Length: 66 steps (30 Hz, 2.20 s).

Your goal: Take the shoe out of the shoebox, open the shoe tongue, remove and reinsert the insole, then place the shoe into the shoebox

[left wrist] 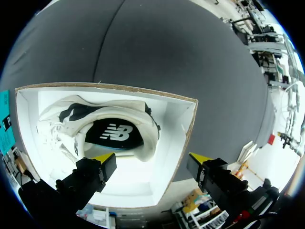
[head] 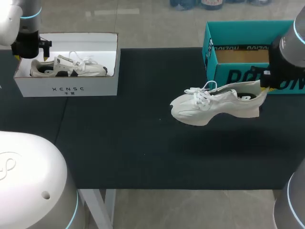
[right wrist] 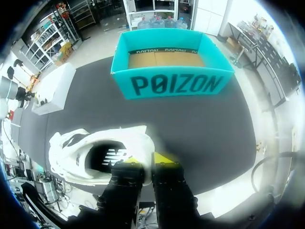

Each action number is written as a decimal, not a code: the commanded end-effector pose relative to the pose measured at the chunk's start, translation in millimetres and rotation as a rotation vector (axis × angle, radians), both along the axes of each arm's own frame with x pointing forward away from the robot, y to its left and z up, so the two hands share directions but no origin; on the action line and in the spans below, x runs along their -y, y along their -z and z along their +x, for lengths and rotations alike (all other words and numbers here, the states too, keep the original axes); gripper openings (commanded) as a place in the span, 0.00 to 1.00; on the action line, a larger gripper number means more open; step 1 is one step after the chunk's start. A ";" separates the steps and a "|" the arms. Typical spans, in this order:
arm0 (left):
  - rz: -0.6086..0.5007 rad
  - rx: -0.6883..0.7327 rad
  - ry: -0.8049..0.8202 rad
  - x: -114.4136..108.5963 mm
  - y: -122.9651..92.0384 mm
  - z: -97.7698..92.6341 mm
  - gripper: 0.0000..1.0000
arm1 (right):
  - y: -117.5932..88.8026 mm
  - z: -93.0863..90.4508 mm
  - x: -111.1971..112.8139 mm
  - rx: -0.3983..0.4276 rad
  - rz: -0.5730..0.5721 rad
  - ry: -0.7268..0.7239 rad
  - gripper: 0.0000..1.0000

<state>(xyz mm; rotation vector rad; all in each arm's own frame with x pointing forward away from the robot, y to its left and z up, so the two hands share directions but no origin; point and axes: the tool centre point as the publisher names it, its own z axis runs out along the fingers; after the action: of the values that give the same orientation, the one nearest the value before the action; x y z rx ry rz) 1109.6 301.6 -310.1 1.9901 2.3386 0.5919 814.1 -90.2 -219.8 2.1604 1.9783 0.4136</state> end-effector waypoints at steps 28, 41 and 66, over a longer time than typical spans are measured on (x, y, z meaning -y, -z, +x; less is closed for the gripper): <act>0.001 0.002 0.001 0.1 0.1 -0.6 1.00 | 79.8 -14.8 -56.1 -0.052 0.009 0.090 0.00; 0.001 0.002 0.001 0.1 0.1 -0.6 1.00 | 114.2 -21.7 -68.1 -0.082 0.007 0.108 0.00; 0.001 0.002 0.001 0.1 0.1 -0.6 1.00 | 143.5 -33.1 -77.6 -0.119 0.001 0.141 0.00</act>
<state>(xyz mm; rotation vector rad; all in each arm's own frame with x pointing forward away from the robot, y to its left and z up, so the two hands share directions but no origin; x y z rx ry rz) 1109.5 301.6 -310.1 1.9902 2.3385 0.5919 780.5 -15.5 -361.0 2.3565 1.8658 0.2683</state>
